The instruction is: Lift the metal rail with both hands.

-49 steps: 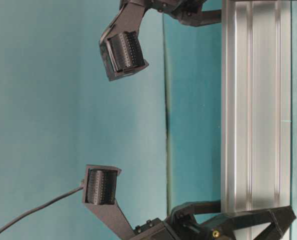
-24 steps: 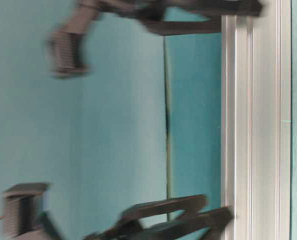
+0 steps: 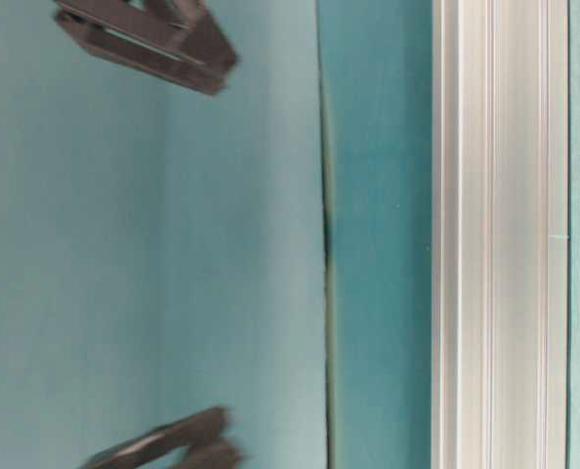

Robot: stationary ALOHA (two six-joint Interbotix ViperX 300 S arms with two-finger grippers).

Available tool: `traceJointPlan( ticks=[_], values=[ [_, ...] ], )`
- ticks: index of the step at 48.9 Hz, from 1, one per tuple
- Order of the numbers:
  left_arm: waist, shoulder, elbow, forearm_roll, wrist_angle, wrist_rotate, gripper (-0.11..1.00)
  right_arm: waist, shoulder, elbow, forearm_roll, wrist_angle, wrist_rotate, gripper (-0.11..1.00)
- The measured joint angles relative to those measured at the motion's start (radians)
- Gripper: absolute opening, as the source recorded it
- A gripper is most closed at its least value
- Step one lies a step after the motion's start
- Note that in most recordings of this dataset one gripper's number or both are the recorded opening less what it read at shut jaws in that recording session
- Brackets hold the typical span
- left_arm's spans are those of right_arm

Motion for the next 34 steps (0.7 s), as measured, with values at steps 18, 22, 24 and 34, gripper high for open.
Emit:
traceJointPlan(
  ticks=[18, 22, 24, 34],
  values=[
    [-0.009, -0.133, 0.005, -0.002, -0.002, 0.0, 0.98, 0.0, -0.107, 0.026, 0.0, -0.097, 0.0, 0.94],
    [-0.011, -0.163, 0.005, -0.002, -0.009, -0.002, 0.97, 0.002, -0.14, 0.048, 0.0, -0.127, 0.0, 0.94],
    [-0.009, -0.176, 0.008, -0.002, -0.015, 0.0, 0.97, 0.0, -0.16, 0.058, 0.0, -0.143, 0.0, 0.94],
    [-0.014, -0.253, 0.032, -0.002, -0.061, 0.0, 0.97, 0.0, -0.279, 0.121, 0.0, -0.198, 0.0, 0.94]
  ],
)
